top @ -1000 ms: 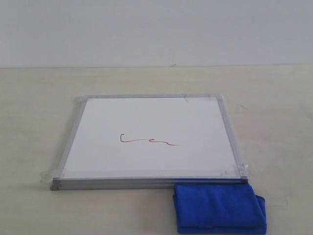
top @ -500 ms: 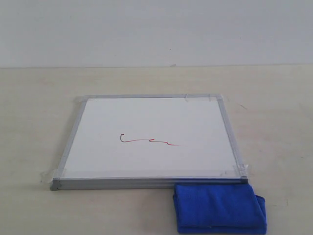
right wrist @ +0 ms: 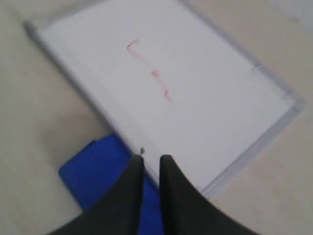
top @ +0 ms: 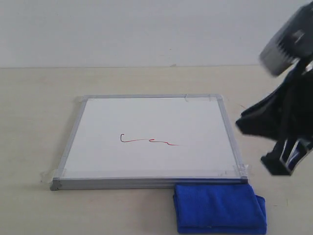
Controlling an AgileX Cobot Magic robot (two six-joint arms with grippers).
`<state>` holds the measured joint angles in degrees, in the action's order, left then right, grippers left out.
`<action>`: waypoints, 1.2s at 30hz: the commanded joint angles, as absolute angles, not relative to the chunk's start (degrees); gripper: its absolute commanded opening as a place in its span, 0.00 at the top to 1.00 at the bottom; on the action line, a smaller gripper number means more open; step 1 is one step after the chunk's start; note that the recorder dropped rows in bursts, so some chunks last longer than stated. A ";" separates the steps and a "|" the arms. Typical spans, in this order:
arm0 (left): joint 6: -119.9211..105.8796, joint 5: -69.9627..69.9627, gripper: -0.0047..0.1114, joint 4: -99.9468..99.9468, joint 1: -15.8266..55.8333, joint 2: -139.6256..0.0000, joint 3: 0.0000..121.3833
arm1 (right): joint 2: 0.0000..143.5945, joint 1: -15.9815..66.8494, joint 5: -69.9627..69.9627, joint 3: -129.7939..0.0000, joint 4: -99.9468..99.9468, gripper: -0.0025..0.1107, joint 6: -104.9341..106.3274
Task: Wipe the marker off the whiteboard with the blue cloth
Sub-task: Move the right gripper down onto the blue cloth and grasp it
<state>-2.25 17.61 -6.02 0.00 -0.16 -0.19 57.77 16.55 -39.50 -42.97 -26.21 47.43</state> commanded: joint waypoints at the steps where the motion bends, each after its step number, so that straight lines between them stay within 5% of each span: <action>1: -2.61 17.11 0.92 -6.57 0.00 0.00 0.00 | 70.07 18.04 -43.52 -43.57 -25.08 0.48 59.23; 3: -2.61 17.11 0.92 -6.57 0.00 0.00 0.00 | 73.61 18.04 -44.88 -43.57 -24.96 0.33 61.61; 36: -2.61 17.11 0.92 -6.57 0.00 0.00 0.00 | 96.16 24.60 -33.89 -43.57 -23.43 0.36 82.76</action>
<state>-2.25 17.61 -6.02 0.00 -0.16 -0.19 94.93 24.54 -35.11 -43.34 -24.28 82.30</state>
